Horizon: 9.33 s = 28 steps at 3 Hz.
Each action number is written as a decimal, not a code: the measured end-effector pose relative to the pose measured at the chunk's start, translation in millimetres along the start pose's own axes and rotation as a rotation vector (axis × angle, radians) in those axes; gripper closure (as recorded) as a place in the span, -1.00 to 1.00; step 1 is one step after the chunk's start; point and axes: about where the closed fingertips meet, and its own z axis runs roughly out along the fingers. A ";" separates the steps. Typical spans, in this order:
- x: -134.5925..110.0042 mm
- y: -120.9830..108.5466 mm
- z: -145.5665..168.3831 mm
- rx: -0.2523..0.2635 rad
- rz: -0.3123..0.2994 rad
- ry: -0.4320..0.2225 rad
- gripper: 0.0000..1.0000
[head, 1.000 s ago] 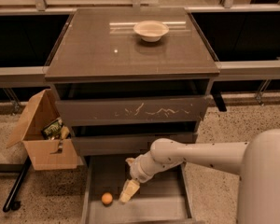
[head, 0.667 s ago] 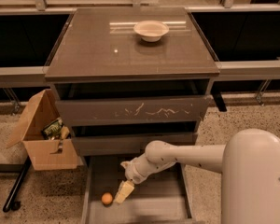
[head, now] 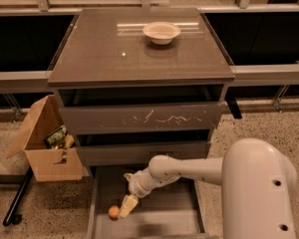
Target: Pick orange from bottom drawer and place on counter
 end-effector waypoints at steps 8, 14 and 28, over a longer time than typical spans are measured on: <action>110.2 -44.3 199.8 0.037 -0.075 0.042 -0.02; 66.5 -30.0 66.7 -0.028 -0.196 -0.213 1.00; -320.3 -23.1 -418.0 0.337 -0.305 -0.448 1.00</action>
Offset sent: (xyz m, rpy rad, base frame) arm 0.0238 0.0356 -0.1409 0.1057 -0.1797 0.0699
